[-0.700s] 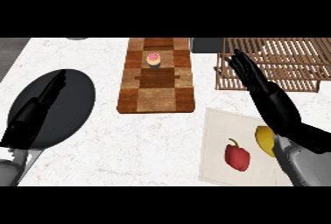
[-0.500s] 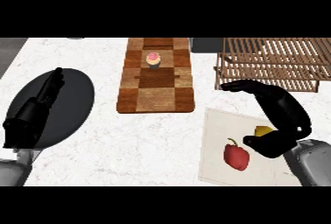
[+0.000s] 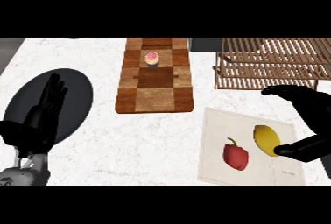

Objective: Pick the lemon from the placemat and place it in the tiered shelf

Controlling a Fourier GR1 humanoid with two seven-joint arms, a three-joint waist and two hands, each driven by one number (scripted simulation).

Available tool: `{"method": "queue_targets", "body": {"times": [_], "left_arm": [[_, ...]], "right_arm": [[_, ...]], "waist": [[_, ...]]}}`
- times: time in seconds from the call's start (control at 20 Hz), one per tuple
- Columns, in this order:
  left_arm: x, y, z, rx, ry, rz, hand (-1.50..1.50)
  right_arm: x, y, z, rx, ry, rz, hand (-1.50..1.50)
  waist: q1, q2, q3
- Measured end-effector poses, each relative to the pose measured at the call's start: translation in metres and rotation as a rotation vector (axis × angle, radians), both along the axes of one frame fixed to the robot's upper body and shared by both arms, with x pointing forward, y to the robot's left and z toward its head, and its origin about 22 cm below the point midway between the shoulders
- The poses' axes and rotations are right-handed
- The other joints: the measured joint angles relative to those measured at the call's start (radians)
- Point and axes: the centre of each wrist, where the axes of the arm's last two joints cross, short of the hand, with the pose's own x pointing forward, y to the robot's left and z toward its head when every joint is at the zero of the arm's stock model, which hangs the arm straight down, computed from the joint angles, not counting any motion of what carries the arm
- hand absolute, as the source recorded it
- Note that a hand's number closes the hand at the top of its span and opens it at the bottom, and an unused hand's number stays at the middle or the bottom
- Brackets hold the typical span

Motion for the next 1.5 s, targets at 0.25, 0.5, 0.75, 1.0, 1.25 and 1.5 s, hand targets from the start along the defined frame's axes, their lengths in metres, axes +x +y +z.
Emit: {"method": "queue_targets", "body": {"times": [0.25, 0.5, 0.75, 1.0, 1.25, 1.5], "left_arm": [[-0.004, -0.007, 0.002, -0.021, 0.001, 0.017, 0.0], [-0.009, 0.002, 0.003, -0.031, 0.01, 0.038, 0.0], [-0.011, 0.004, 0.005, -0.035, 0.011, 0.053, 0.0], [-0.012, 0.005, 0.005, -0.032, 0.01, 0.057, 0.0], [-0.01, -0.004, 0.001, -0.028, 0.011, 0.035, 0.0], [-0.014, 0.0, 0.002, -0.033, 0.007, 0.026, 0.0]], "right_arm": [[-0.01, -0.042, 0.041, -0.18, -0.067, 0.107, -1.5], [-0.03, -0.046, 0.089, -0.511, -0.158, 0.128, -1.5], [-0.051, -0.025, 0.124, -0.831, -0.327, 0.092, -1.5], [-0.079, 0.003, 0.123, -1.062, -0.419, 0.003, -1.5], [-0.105, 0.027, 0.093, -1.182, -0.424, -0.087, -1.5], [-0.112, 0.036, 0.075, -1.318, -0.456, -0.181, -1.5]], "waist": [[-0.008, -0.003, 0.0], [-0.022, -0.009, -0.001], [-0.034, -0.012, -0.001], [-0.032, -0.01, -0.002], [-0.02, -0.005, -0.001], [-0.006, -0.003, -0.001]]}}
